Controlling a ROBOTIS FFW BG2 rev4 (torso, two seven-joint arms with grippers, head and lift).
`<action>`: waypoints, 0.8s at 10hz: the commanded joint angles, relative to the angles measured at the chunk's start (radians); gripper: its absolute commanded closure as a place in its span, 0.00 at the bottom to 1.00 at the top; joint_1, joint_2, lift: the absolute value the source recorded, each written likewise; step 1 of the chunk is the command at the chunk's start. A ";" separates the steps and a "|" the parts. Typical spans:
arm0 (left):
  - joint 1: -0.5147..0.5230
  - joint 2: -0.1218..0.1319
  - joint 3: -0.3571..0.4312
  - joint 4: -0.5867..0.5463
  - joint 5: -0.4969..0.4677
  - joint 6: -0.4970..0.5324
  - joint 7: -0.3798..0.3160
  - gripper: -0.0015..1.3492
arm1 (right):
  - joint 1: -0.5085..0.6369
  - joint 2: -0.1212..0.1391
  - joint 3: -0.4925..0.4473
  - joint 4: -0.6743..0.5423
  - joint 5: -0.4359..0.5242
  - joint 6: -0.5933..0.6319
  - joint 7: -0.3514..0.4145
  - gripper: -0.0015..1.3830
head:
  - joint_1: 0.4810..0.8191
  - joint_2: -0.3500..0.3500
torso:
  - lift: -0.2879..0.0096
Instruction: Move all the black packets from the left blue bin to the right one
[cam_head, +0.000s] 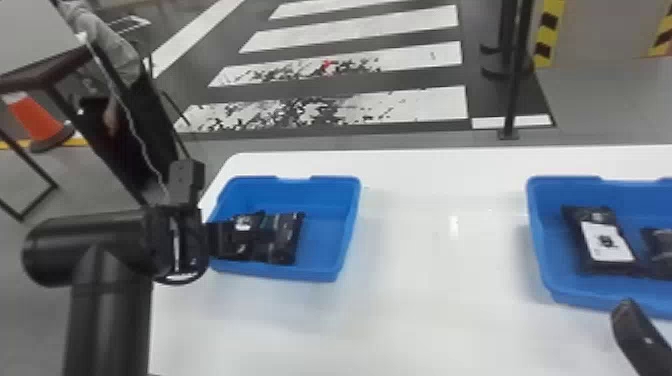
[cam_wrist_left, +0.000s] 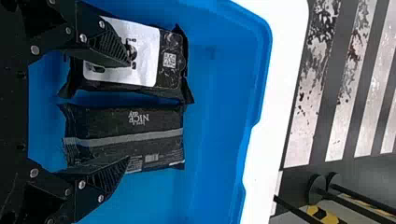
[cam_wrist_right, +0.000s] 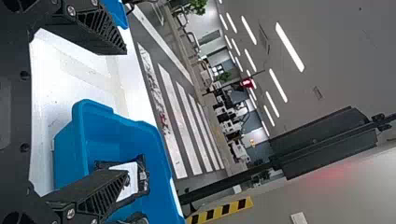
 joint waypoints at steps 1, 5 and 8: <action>-0.024 0.002 -0.028 0.032 0.019 0.001 0.000 0.30 | -0.001 0.000 0.000 0.001 -0.002 0.000 0.000 0.09 | 0.63 0.93 | 0.35; -0.048 -0.007 -0.056 0.069 0.039 0.001 0.000 0.30 | -0.006 0.000 0.000 0.016 -0.024 0.005 0.006 0.09 | 0.63 0.86 | 0.35; -0.087 -0.007 -0.068 0.159 0.027 0.006 0.003 0.31 | -0.009 -0.002 0.000 0.024 -0.030 0.005 0.009 0.09 | 0.63 0.87 | 0.35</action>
